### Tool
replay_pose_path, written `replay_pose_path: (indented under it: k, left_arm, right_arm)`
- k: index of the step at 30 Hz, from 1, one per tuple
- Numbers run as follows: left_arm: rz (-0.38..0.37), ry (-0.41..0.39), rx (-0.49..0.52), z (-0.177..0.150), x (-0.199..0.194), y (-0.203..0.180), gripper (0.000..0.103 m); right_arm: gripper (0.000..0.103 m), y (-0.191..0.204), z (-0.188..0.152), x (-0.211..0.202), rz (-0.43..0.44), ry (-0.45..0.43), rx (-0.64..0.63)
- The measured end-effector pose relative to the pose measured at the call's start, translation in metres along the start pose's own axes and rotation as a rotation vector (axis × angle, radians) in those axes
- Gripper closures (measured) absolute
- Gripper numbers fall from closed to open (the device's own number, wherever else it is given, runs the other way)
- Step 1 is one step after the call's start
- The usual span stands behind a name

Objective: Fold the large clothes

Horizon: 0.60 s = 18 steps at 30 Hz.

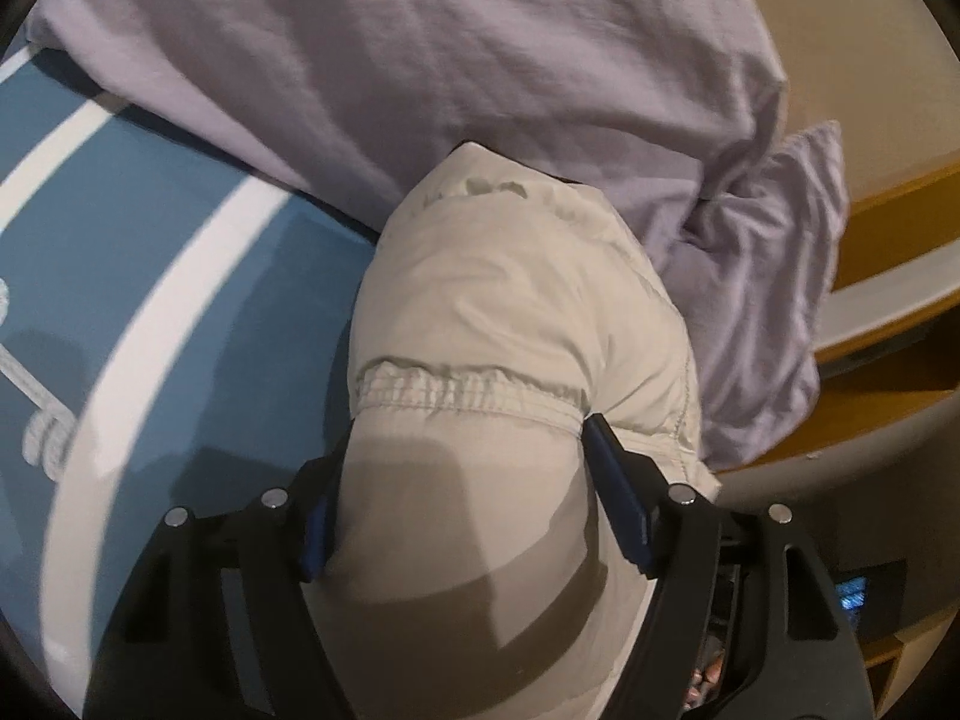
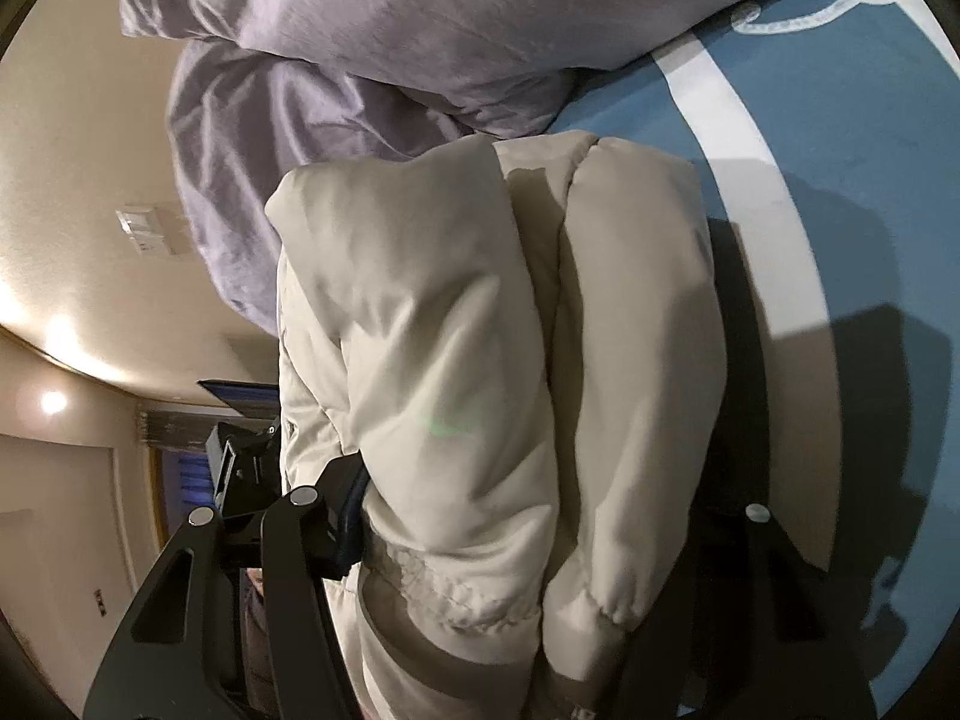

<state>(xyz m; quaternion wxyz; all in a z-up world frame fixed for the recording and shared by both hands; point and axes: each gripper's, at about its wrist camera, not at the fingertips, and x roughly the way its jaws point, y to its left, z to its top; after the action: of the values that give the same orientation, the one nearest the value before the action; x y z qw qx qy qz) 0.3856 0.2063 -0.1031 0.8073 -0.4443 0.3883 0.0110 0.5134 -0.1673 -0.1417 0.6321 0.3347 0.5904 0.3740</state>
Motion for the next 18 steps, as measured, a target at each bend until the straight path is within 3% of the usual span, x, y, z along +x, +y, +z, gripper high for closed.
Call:
replay_pose_path:
  k: [4,11,18]
  left_arm:
    - [0.054,-0.026,0.041,-0.002,0.001,0.0,0.027]
    - [0.221,-0.083,0.169,-0.002,-0.01,-0.025,0.021]
    - [0.302,-0.179,0.359,-0.019,-0.036,-0.061,0.017]
  right_arm:
    - [0.035,-0.002,-0.005,0.0,-0.028,-0.03,0.006]
    - [0.026,0.008,-0.013,-0.018,-0.127,-0.095,0.026]
    - [0.025,0.048,-0.025,-0.056,-0.379,-0.294,-0.125]
